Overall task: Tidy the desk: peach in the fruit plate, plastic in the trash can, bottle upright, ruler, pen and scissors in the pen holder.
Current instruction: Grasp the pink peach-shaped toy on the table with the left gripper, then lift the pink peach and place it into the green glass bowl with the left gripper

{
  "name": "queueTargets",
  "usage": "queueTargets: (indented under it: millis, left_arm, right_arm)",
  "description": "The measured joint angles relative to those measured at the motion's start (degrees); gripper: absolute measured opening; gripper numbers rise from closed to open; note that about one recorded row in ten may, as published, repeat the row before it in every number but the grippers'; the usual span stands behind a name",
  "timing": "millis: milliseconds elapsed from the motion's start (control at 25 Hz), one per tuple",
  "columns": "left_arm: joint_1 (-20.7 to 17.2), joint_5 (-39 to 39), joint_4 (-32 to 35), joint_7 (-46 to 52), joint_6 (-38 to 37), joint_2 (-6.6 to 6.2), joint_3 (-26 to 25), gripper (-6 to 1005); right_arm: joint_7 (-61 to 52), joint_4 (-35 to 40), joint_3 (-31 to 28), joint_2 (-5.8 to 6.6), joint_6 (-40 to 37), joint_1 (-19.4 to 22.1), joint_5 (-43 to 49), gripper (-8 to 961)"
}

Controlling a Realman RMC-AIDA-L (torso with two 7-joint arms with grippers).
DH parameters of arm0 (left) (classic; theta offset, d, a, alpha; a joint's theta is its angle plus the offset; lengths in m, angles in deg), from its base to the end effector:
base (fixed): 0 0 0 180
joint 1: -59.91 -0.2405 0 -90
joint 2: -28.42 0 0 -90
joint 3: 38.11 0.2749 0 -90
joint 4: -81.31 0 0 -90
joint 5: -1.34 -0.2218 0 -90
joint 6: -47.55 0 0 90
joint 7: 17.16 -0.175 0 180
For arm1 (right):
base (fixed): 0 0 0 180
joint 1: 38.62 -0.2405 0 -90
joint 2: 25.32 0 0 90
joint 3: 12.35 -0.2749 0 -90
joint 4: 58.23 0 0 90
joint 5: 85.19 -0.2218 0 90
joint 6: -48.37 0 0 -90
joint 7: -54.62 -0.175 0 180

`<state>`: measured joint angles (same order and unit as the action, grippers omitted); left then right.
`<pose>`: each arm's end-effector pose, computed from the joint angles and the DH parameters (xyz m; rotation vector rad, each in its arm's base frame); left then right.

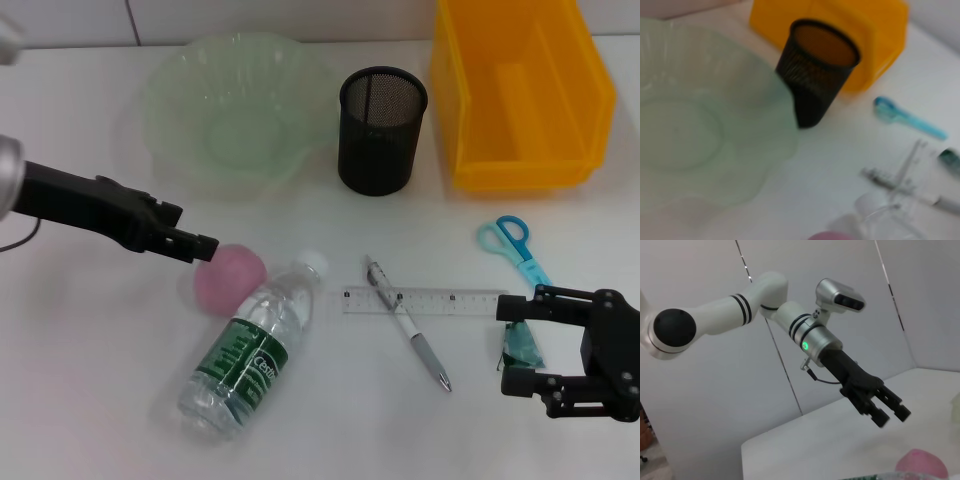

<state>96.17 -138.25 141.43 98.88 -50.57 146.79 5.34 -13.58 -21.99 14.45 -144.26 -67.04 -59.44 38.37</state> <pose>-0.2545 0.3775 0.0081 -2.7780 -1.0288 -0.0455 0.2992 0.2474 -0.0141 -2.8562 0.5827 1.0076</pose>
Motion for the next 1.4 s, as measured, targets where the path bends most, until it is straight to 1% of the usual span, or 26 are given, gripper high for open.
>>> queueTargets:
  millis: [80, 160, 280, 520, 560, 720, 960, 1160, 1400]
  left_arm:
    - [0.34, -0.74, -0.73, 1.51, 3.31, 0.09, 4.02, 835]
    - [0.40, -0.92, -2.06, 2.96, 7.48, 0.13, 9.17, 835]
    - [0.49, -0.95, -3.67, 3.52, 10.62, 0.14, 12.72, 834]
    - [1.40, -0.72, -6.54, 2.87, 12.39, 0.19, 13.57, 833]
    - [1.86, -0.90, -7.95, 2.82, 14.03, 0.22, 14.21, 833]
    - [1.89, -1.00, -8.53, 2.82, 15.20, 0.22, 14.43, 832]
    - [1.51, -0.75, -8.62, 2.80, 14.91, 0.06, 14.53, 643]
    - [1.37, -0.67, -8.62, 2.36, 13.96, 0.03, 14.40, 391]
    - [1.20, -0.23, -8.35, 2.31, 12.93, 0.00, 13.39, 187]
  right_arm:
    - [0.00, -0.15, 0.00, -0.01, 0.22, 0.23, 0.00, 784]
    - [0.00, -0.39, 0.00, -0.02, 0.34, 0.26, 0.00, 783]
    - [0.00, -0.54, 0.00, -0.03, 0.42, 0.44, 0.00, 783]
    - [0.00, -0.56, 0.00, -0.06, 0.50, 0.70, 0.00, 783]
    - [0.00, -0.56, 0.00, -0.06, 0.50, 0.68, 0.00, 783]
    - [0.00, -0.56, 0.00, -0.06, 0.50, 0.63, 0.01, 783]
    - [0.00, -0.56, 0.00, -0.06, 0.50, 0.63, 0.01, 783]
    - [0.00, -0.56, 0.00, -0.06, 0.90, 0.68, 0.01, 783]
    - [0.24, -1.41, 0.00, -0.06, 0.91, 0.65, 0.01, 783]
